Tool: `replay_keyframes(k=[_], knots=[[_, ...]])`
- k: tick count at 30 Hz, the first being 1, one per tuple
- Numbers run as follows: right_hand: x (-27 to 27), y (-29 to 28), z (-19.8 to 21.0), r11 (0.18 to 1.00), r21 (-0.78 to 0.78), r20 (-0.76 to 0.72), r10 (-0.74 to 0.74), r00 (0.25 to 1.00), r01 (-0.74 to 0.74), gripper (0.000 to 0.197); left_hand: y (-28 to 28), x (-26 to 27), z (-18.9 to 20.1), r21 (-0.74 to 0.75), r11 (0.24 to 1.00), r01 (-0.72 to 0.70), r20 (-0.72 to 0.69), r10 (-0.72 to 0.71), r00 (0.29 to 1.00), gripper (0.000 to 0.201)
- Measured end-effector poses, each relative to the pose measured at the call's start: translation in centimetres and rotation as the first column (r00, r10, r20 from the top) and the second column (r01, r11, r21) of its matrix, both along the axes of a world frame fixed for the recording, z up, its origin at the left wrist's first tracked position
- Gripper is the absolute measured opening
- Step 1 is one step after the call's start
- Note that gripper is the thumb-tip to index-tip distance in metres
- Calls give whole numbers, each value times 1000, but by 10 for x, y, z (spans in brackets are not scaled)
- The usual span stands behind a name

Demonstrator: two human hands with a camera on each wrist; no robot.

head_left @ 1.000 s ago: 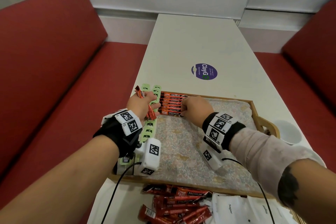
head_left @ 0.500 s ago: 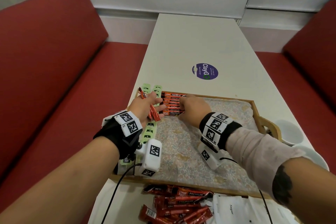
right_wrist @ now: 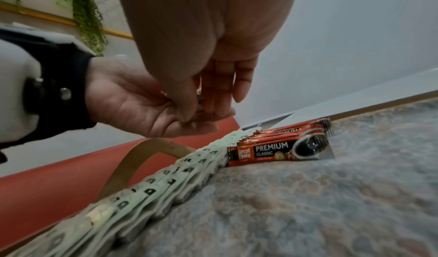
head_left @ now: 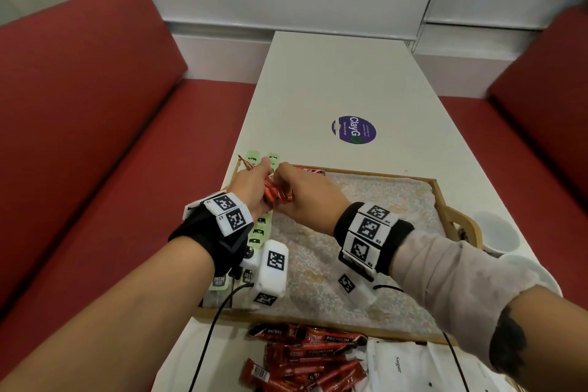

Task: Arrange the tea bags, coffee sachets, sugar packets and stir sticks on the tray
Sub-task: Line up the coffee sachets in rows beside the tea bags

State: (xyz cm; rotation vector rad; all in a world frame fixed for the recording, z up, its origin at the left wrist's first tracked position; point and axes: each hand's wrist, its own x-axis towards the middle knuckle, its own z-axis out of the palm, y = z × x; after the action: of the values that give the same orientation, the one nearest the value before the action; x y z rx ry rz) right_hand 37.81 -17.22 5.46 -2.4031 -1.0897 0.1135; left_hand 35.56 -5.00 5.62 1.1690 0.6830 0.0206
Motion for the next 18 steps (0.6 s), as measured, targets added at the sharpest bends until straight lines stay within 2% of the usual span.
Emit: replay_keyframes(k=[6, 10, 14, 18], knots=[[5, -4, 1, 985, 122, -201, -95, 975, 121, 30, 6, -7, 5, -81, 991, 104, 50, -100, 994, 34], [10, -5, 2, 962, 177, -280, -152, 948, 206, 24, 10, -10, 4, -115, 987, 116, 51, -111, 993, 31], [15, -5, 0, 928, 236, -374, -187, 908, 288, 17, 13, -12, 3, -69, 984, 162, 79, -156, 985, 31], [20, -6, -2, 903, 261, -466, -193, 864, 342, 15, 15, -12, 1, -18, 996, 92, 124, -89, 988, 14]])
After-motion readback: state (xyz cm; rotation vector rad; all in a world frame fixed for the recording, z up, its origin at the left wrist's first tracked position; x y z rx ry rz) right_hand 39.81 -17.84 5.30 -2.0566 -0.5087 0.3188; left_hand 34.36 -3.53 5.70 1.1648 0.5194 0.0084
